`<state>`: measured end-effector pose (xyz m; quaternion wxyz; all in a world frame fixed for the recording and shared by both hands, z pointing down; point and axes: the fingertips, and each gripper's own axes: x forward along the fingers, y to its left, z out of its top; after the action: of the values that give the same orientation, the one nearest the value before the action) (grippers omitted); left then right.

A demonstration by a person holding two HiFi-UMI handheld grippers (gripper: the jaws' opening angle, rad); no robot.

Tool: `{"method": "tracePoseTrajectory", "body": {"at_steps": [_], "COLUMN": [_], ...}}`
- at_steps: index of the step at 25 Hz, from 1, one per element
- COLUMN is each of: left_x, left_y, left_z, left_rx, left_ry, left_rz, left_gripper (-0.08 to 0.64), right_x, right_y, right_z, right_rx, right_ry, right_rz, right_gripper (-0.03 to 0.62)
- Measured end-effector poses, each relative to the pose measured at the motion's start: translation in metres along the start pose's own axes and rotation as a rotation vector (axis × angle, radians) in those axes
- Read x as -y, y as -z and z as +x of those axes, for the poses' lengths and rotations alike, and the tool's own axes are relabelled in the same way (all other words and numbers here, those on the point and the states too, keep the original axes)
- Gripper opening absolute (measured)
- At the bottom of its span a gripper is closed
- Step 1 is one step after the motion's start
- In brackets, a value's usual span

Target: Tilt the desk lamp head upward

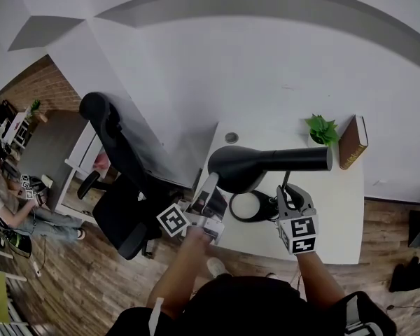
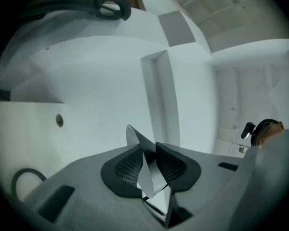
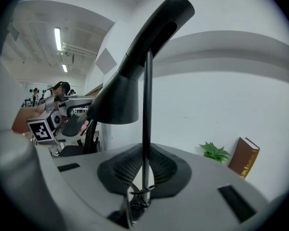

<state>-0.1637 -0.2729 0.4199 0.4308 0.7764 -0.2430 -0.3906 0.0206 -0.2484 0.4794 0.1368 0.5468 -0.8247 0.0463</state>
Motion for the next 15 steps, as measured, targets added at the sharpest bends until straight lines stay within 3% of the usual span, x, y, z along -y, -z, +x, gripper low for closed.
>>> {"method": "tracePoseTrajectory", "body": {"at_steps": [8,15], "left_x": [0.032,0.066], "left_y": [-0.03,-0.059], "left_z": [0.011,0.023], "left_rx": [-0.014,-0.02], "left_ry": [-0.026,-0.036], "left_rz": [0.2,0.462], "left_gripper": [0.077,0.077], "right_x": [0.003,0.001], "right_y": [0.002,0.002], "right_z": [-0.001,-0.001], "right_rx": [0.039,0.03], "right_ry": [0.013,0.0], "right_rz": [0.023,0.007], "right_gripper": [0.032,0.032]}}
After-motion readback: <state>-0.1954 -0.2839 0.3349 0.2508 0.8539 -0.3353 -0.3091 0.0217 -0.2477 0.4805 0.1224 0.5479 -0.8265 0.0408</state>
